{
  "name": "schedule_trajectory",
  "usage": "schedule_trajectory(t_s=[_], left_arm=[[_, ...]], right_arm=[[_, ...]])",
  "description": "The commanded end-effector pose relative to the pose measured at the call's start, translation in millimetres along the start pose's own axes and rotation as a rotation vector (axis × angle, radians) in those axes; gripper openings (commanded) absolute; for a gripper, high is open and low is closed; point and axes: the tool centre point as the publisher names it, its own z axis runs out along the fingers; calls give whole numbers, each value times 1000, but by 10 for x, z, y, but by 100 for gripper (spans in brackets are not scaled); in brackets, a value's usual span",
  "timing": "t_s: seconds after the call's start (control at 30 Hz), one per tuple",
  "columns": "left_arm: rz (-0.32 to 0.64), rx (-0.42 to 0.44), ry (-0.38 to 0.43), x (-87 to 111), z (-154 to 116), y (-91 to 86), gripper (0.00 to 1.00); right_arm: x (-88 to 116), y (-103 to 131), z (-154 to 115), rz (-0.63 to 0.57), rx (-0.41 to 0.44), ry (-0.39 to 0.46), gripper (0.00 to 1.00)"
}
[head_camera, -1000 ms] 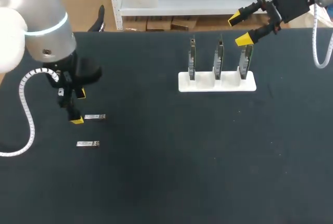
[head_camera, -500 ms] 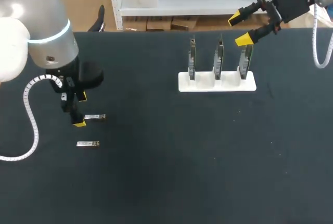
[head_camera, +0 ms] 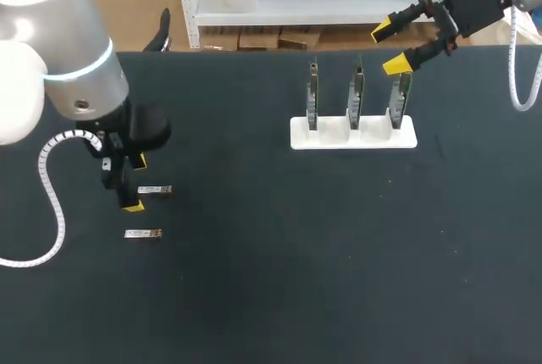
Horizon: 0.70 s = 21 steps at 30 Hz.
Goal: Pick up the optical module with the left hand, and insert it into the network port with the right hand.
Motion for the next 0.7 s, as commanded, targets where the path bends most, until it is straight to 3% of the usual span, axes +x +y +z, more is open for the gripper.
schedule_trajectory(t_s=[0.03,0.7], left_arm=[[5,2,0,-4,31,0,100],[67,-19,49,-86,115,4,100]], right_arm=[[1,23,-1,-1,5,0,100],[1,23,-1,-1,5,0,100]])
